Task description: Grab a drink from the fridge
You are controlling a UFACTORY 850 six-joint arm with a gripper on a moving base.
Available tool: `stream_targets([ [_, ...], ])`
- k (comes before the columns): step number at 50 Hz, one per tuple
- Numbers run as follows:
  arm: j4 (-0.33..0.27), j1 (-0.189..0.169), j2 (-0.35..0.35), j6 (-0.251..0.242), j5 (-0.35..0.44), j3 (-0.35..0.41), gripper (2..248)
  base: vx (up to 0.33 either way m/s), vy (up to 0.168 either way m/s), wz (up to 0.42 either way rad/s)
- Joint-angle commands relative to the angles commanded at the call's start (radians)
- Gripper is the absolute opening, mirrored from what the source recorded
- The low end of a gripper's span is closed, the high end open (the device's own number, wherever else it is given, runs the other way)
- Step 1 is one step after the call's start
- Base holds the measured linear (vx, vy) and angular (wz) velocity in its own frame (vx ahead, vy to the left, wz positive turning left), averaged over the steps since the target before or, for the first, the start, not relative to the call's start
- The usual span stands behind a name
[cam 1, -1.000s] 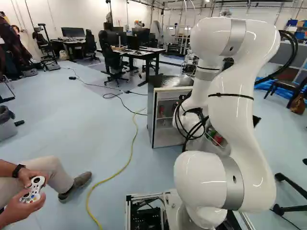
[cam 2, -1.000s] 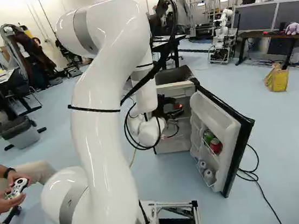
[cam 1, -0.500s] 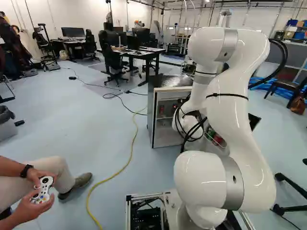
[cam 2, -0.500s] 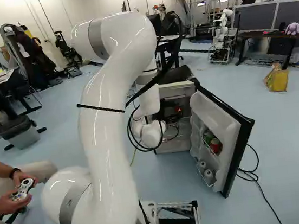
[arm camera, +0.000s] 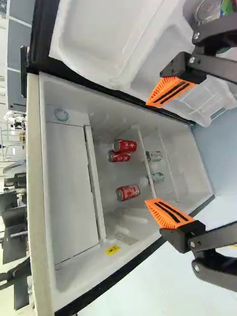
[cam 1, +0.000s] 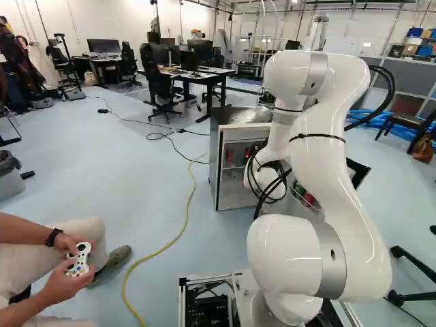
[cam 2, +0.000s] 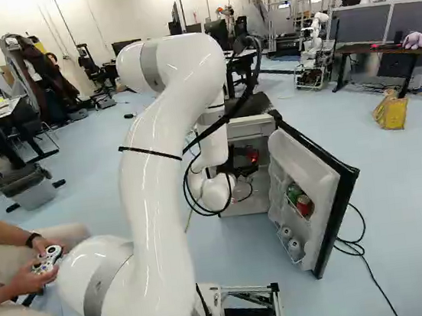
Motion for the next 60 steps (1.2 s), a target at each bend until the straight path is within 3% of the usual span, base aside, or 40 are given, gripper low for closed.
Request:
stream_targets([
  [60,0.070,0.038,-0.315,0.000,-0.140,-0.342,247,0.000,0.000,0.000],
])
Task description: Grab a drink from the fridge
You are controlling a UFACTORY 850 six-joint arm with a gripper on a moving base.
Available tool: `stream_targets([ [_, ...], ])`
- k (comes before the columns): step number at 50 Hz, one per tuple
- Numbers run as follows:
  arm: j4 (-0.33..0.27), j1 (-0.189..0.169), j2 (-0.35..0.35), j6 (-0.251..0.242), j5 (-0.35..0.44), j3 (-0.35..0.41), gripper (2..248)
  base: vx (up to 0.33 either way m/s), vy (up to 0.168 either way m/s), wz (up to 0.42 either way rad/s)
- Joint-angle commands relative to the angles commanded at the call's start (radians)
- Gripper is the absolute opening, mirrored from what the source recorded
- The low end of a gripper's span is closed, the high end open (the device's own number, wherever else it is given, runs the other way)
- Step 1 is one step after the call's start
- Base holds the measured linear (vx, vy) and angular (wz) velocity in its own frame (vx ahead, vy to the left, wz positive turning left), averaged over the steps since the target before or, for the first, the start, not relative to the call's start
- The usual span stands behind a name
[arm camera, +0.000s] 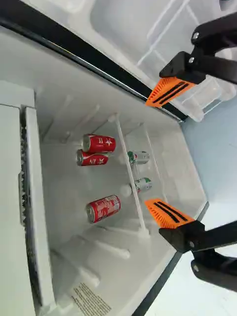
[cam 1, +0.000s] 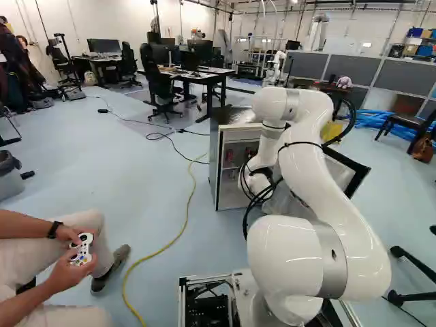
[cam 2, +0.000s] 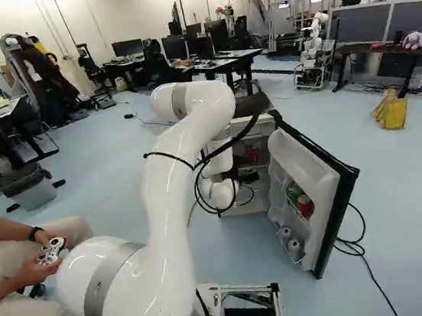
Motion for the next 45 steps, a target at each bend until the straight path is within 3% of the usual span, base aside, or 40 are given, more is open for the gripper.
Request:
stream_targets([
  [19,0.003,0.014,-0.094,0.000,-0.006,-0.108,247,0.000,0.000,0.000],
  [45,-0.078,0.017,-0.162,0.000,-0.006,-0.200,247,0.000,0.000,0.000],
])
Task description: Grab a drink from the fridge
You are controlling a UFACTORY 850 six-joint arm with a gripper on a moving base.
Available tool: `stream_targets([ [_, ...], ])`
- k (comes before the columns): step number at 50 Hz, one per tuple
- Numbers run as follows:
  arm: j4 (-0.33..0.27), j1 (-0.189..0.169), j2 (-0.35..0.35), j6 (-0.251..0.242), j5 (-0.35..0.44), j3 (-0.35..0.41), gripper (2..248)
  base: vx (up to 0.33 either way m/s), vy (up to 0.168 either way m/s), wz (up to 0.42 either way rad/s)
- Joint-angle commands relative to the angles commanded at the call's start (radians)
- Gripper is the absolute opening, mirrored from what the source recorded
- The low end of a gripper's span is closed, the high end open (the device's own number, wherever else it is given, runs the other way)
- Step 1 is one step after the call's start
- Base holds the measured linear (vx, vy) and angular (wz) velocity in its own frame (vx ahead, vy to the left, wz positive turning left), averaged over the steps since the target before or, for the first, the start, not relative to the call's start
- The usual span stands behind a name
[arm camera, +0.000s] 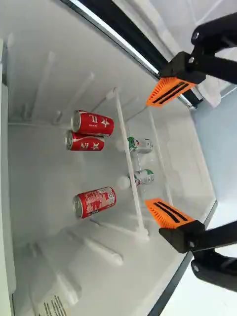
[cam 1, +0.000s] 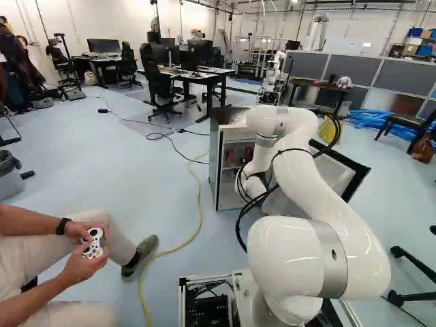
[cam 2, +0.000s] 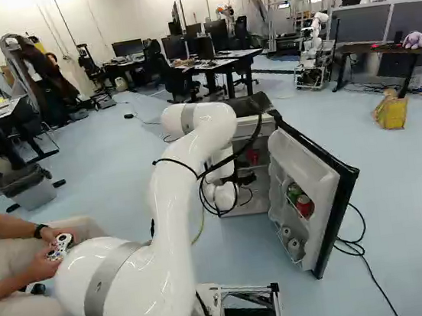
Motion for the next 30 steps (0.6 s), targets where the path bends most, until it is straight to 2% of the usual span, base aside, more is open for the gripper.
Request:
stream_targets([
  [30,-0.129,-0.017,-0.030,0.000,0.006,-0.058,247,0.000,0.000,0.000],
])
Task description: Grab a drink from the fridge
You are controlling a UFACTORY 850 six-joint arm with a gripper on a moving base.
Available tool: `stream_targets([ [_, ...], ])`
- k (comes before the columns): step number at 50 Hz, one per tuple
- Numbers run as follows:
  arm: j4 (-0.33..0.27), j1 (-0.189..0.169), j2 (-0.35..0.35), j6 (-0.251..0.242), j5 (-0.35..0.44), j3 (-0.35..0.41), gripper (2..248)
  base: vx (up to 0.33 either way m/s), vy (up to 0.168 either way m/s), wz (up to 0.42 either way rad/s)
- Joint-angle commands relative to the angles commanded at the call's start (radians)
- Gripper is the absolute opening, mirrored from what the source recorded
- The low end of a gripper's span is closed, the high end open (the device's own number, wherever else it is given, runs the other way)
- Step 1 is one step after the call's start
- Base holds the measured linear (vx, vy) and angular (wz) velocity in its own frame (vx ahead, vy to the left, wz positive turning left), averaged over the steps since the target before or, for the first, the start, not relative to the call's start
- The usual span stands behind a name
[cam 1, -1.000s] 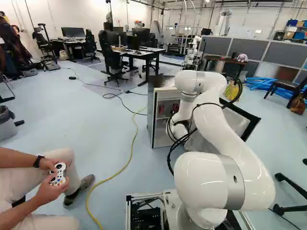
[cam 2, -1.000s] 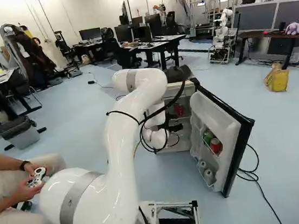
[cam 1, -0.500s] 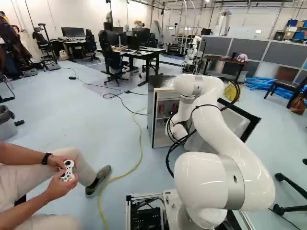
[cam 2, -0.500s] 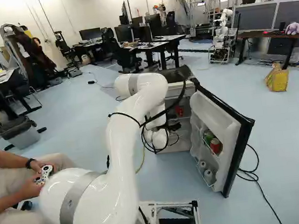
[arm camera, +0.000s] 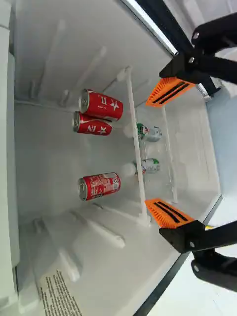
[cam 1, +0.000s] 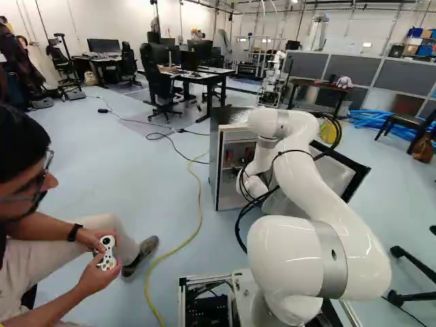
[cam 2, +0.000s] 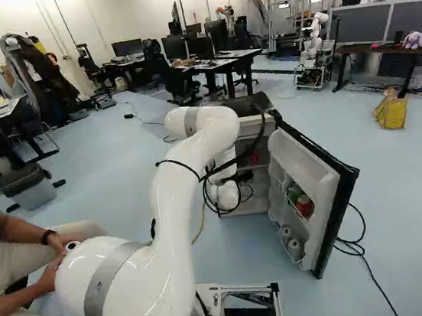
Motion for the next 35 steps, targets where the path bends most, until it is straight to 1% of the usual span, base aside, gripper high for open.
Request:
stream_targets([
  [21,-0.097,-0.015,-0.021,0.000,0.001,-0.040,247,0.000,0.000,0.000],
  [35,-0.178,-0.025,-0.036,0.000,0.012,-0.069,247,0.000,0.000,0.000],
])
